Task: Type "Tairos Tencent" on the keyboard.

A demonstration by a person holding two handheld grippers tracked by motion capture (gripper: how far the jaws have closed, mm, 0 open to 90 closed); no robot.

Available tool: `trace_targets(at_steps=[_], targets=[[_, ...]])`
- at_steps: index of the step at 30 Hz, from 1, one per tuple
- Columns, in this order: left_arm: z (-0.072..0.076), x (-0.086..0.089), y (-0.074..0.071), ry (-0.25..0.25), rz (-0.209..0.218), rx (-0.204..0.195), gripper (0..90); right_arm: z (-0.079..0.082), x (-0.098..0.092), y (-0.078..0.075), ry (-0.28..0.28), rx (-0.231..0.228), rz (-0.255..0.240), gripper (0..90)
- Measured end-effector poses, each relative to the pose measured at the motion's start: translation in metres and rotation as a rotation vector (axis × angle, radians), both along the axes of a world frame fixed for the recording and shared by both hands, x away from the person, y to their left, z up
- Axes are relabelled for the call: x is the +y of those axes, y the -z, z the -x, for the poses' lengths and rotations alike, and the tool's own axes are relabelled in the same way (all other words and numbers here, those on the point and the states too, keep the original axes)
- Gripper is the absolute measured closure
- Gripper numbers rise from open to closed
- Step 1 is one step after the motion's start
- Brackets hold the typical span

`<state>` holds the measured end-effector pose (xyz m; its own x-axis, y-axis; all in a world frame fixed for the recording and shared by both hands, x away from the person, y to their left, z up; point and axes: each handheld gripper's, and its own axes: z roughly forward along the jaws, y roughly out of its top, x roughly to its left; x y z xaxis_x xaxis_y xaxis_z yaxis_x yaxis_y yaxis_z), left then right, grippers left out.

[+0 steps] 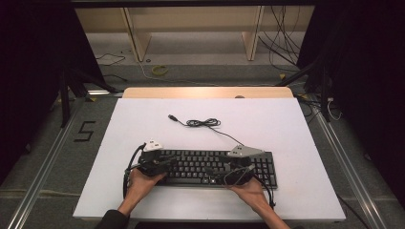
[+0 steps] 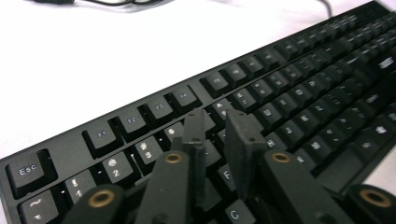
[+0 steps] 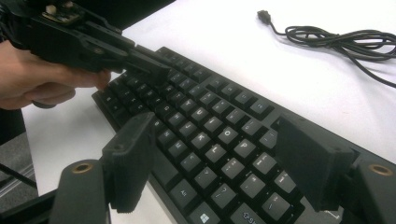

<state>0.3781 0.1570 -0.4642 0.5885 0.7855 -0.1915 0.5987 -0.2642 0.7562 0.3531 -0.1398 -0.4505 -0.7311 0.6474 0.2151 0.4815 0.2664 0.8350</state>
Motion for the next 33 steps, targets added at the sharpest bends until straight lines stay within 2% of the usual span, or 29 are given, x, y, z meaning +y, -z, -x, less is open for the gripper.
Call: trace_targets(at_steps=[3,4,10,11,16,17,20,33], targets=[[0.002,0.002,-0.003,0.011,0.019,-0.008,65.3,-0.001,0.001,0.000,0.000,0.003,0.000,32.1],[0.003,0.002,-0.004,0.013,0.029,-0.007,65.3,-0.002,0.001,0.000,-0.003,0.005,0.000,33.2],[0.008,0.006,-0.009,0.022,0.053,-0.021,48.1,-0.007,0.004,0.001,-0.008,0.016,0.005,42.3],[0.010,0.008,-0.010,0.023,0.060,-0.026,43.1,-0.008,0.005,0.001,-0.007,0.016,0.012,45.9],[0.013,0.013,-0.013,0.022,0.093,-0.046,33.8,-0.011,0.007,0.001,-0.007,0.021,0.019,53.0],[0.014,0.014,-0.014,0.023,0.101,-0.049,32.3,-0.013,0.009,0.002,-0.009,0.022,0.026,57.7],[0.018,0.017,-0.015,0.022,0.115,-0.056,30.2,-0.015,0.011,0.002,-0.013,0.024,0.028,61.7],[0.029,0.026,-0.013,0.011,0.126,-0.070,25.3,-0.026,0.021,0.008,-0.016,0.044,0.074,86.9]])
